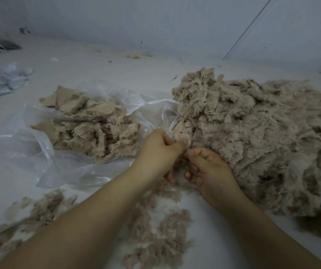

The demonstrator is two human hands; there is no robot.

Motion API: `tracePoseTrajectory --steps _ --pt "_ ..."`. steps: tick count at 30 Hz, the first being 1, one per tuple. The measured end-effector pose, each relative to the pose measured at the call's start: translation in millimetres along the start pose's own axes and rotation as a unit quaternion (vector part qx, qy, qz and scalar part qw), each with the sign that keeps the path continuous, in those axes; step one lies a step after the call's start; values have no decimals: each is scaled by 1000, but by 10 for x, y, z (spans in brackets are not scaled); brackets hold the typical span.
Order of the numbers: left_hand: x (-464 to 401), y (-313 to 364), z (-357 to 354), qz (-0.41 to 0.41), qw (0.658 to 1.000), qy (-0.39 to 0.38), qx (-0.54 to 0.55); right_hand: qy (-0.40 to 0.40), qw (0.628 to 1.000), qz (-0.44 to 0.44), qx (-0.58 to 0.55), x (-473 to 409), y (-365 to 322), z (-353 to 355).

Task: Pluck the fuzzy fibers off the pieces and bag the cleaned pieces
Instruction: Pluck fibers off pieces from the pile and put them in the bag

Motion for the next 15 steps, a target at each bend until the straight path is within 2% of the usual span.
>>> tracePoseTrajectory --steps 5,9,15 --pt "-196 40 -79 20 996 15 -86 14 1000 -9 2 -4 27 47" --pt "-252 -22 -39 30 998 33 -43 29 999 -10 -25 3 23 61" --pt "-103 -153 -63 49 996 -53 -42 -3 999 9 -53 -1 -50 -12"
Point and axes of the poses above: each hand's wrist, its own x-axis away from the middle knuckle, its own z-axis out of the back of the hand, y = z × x, the point moved 10 cm from there along -x, towards the middle knuckle, and after that the axes turned 13 degrees about z, right-handed, at the moved point
